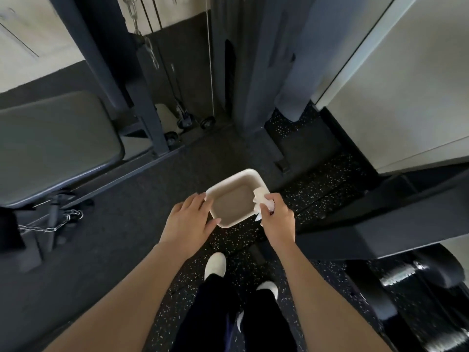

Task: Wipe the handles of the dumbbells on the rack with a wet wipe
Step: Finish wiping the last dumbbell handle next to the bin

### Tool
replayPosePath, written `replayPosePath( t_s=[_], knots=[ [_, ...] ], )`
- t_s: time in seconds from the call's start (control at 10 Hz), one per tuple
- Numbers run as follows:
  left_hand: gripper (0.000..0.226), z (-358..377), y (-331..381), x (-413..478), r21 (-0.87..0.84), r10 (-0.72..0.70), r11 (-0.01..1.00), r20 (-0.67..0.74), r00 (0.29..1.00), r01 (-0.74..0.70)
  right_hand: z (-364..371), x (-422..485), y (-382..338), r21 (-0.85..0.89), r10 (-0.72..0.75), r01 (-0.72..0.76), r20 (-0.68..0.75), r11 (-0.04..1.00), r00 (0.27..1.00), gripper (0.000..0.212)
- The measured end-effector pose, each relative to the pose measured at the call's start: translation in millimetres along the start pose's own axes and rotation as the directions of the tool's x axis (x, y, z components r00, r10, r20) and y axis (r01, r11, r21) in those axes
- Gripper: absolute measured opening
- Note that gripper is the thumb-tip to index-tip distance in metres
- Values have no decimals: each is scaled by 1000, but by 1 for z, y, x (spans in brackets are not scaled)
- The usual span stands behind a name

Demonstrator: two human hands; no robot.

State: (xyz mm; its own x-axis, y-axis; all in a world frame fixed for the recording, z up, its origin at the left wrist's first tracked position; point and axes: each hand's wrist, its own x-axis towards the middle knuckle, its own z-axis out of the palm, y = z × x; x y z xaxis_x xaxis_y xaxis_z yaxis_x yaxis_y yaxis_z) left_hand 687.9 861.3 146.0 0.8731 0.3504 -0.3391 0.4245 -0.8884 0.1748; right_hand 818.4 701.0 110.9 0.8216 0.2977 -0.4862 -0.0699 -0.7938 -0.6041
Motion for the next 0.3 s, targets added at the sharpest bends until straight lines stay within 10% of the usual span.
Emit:
replayPosePath(
  t_s=[0.3],
  knots=[
    [55,7,-10,11,-8,29,1000,34,999,-29,13,14,4,-159,186,-153,221,975,957,45]
  ],
)
